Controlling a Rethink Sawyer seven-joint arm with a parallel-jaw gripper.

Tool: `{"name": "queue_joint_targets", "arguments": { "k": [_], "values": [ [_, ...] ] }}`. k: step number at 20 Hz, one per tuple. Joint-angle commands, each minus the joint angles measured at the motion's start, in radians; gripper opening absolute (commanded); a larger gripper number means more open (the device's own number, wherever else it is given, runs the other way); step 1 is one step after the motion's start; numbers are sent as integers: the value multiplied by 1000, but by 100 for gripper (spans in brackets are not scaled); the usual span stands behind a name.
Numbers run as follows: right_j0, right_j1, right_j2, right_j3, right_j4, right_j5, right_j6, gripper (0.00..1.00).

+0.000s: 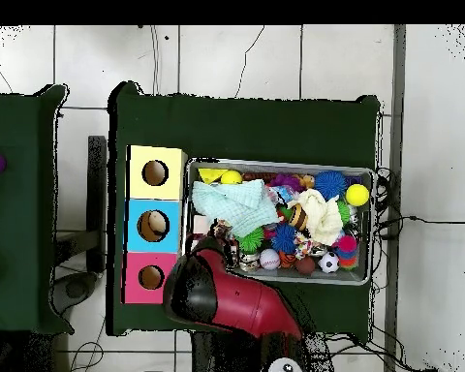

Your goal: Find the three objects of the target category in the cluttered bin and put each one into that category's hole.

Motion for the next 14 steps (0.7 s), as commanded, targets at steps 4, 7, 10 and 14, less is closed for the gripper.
{"name": "queue_joint_targets", "arguments": {
  "k": [4, 7, 10, 14],
  "values": [
    [126, -12, -131, -142, 99, 271, 285, 0],
    [174, -4, -169, -173, 112, 313, 307, 0],
    [209, 9, -200, -212, 119, 361, 327, 0],
    [246, 31, -231, -264, 135, 408, 356, 0]
  ]
}}
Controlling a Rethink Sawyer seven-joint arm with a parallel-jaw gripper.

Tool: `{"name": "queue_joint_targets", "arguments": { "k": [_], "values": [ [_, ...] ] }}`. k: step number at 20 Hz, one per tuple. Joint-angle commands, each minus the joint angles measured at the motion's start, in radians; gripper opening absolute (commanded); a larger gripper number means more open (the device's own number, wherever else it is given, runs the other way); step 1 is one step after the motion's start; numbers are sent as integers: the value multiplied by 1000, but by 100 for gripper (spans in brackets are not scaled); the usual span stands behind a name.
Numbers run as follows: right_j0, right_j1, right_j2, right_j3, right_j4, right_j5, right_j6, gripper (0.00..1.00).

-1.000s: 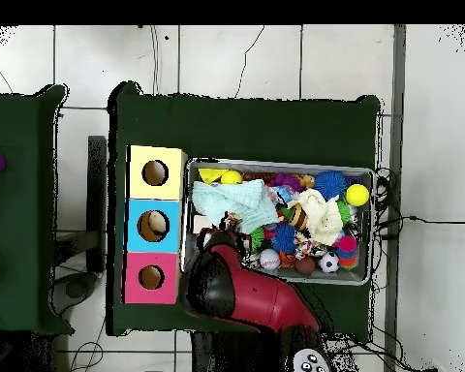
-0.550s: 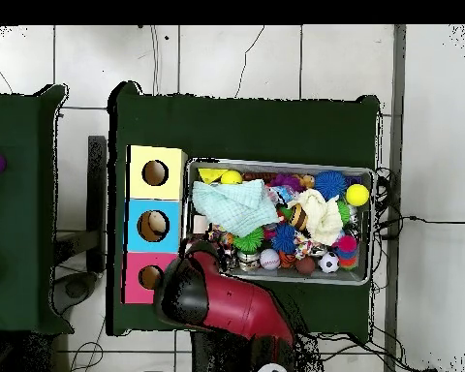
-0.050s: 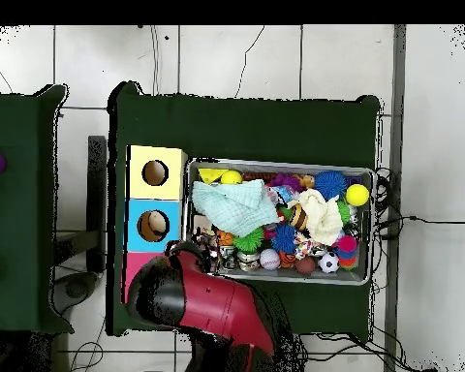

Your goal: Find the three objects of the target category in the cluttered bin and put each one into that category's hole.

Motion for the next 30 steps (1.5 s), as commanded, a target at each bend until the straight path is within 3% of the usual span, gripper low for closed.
{"name": "queue_joint_targets", "arguments": {
  "k": [1, 11, 22, 30],
  "values": [
    [50, 49, -78, -164, 70, 167, 343, 0],
    [82, 109, -90, -231, 95, 166, 385, 0],
    [84, 190, -49, -260, 127, 84, 409, 0],
    [143, 223, -78, -280, 172, 80, 457, 0]
  ]
}}
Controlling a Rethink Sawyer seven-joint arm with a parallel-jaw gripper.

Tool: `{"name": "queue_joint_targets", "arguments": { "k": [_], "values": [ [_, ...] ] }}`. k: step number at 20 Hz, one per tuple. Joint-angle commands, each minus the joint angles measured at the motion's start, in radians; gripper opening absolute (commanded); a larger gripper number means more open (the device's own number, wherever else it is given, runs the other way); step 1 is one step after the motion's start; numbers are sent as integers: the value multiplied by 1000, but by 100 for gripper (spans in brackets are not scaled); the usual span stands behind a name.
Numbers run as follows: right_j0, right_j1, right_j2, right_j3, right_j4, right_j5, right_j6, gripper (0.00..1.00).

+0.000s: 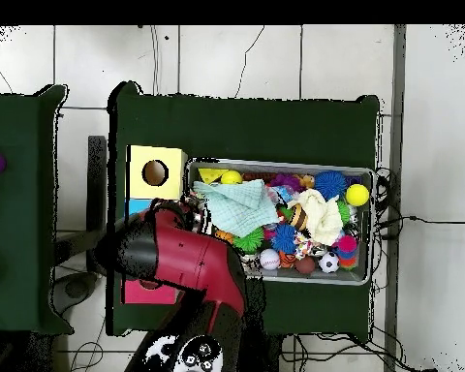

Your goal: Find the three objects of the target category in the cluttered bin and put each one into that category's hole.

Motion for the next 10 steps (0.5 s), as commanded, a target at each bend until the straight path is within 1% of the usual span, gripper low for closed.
{"name": "queue_joint_targets", "arguments": {
  "k": [1, 7, 10],
  "values": [
    [41, 68, 11, -42, 65, 27, 331, 0],
    [94, 93, -27, -71, 96, 57, 374, 0],
    [109, 102, -33, -75, 106, 57, 390, 0]
  ]
}}
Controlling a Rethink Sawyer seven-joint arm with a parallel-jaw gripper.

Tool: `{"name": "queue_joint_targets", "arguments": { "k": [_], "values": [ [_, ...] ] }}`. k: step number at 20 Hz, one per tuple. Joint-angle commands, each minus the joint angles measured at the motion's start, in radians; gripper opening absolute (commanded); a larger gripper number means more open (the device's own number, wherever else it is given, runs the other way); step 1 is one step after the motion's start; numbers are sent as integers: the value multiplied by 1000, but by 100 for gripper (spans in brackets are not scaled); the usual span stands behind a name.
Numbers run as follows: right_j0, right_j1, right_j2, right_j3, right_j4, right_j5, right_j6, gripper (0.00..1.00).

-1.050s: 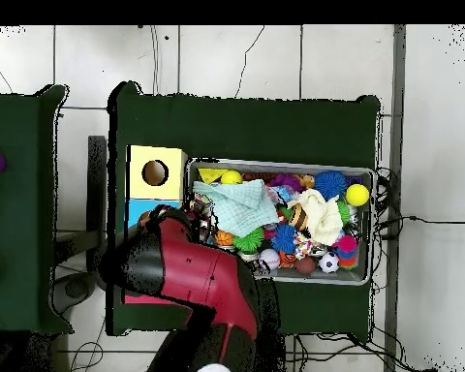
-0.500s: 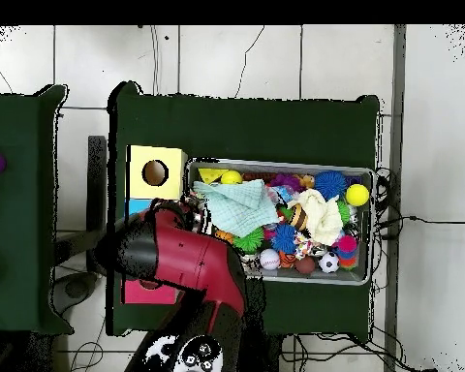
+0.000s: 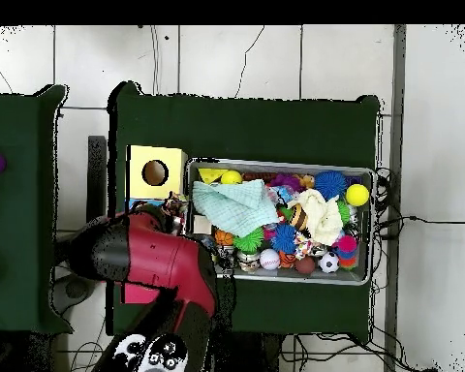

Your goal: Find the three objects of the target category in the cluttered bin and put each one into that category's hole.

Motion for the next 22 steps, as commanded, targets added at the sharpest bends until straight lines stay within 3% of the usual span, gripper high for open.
{"name": "queue_joint_targets", "arguments": {
  "k": [1, 22],
  "values": [
    [18, 55, 0, -54, 58, 62, 320, 0],
    [30, 107, -6, -130, 63, 86, 365, 0]
  ]
}}
